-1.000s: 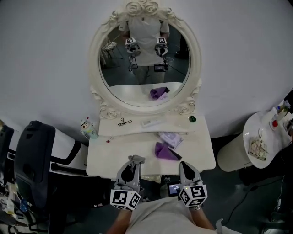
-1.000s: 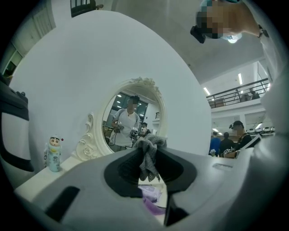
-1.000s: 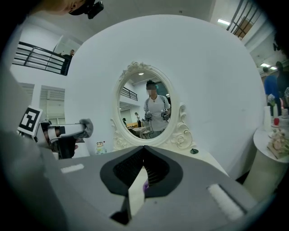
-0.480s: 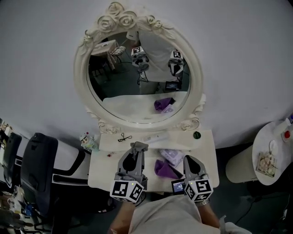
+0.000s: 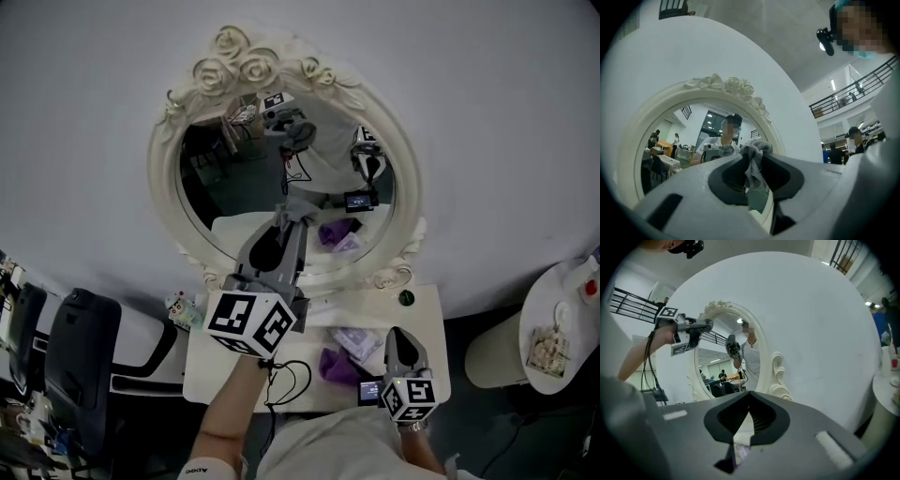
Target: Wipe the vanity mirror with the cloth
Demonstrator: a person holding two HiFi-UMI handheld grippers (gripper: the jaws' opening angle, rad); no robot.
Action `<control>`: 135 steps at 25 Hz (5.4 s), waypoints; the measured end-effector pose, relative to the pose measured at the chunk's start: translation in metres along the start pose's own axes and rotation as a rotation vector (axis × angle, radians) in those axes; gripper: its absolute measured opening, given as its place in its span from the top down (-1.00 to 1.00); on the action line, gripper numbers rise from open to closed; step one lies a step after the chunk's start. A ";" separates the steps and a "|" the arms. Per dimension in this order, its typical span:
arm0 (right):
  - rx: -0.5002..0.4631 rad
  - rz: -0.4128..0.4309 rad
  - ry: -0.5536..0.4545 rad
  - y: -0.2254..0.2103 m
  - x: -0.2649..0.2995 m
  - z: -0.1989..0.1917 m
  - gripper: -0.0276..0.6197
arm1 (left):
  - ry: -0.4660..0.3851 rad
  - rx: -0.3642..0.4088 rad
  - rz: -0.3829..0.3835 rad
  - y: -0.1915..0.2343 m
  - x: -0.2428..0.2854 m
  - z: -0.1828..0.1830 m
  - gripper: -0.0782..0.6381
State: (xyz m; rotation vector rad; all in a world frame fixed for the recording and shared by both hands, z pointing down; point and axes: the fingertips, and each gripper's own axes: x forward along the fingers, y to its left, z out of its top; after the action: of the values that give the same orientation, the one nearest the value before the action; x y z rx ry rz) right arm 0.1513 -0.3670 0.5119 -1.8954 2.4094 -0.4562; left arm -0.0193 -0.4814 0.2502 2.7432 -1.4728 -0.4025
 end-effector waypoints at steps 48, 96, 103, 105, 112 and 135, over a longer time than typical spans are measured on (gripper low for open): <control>-0.039 -0.092 0.036 -0.033 0.003 -0.012 0.89 | -0.080 0.228 0.189 0.065 0.051 0.091 0.57; -0.058 -0.064 0.051 -0.031 0.009 -0.010 0.89 | -0.014 0.214 0.277 0.082 0.043 0.019 0.57; -0.031 -0.146 0.045 -0.057 -0.011 -0.013 0.89 | 0.019 0.157 0.102 -0.001 0.100 -0.024 0.57; -0.022 -0.176 0.041 -0.065 -0.018 -0.014 0.89 | 0.030 0.144 0.074 -0.016 0.111 -0.035 0.57; -0.008 -0.235 0.044 -0.082 -0.030 -0.018 0.89 | 0.051 0.171 0.082 -0.009 0.110 -0.046 0.57; -0.113 0.000 0.086 0.007 0.022 -0.016 0.89 | 0.074 0.255 0.548 0.223 -0.039 -0.014 0.57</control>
State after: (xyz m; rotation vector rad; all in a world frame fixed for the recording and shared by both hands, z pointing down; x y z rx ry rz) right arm 0.1357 -0.3838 0.5287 -1.9583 2.5404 -0.4182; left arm -0.2197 -0.5763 0.3002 2.3204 -2.2806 -0.1021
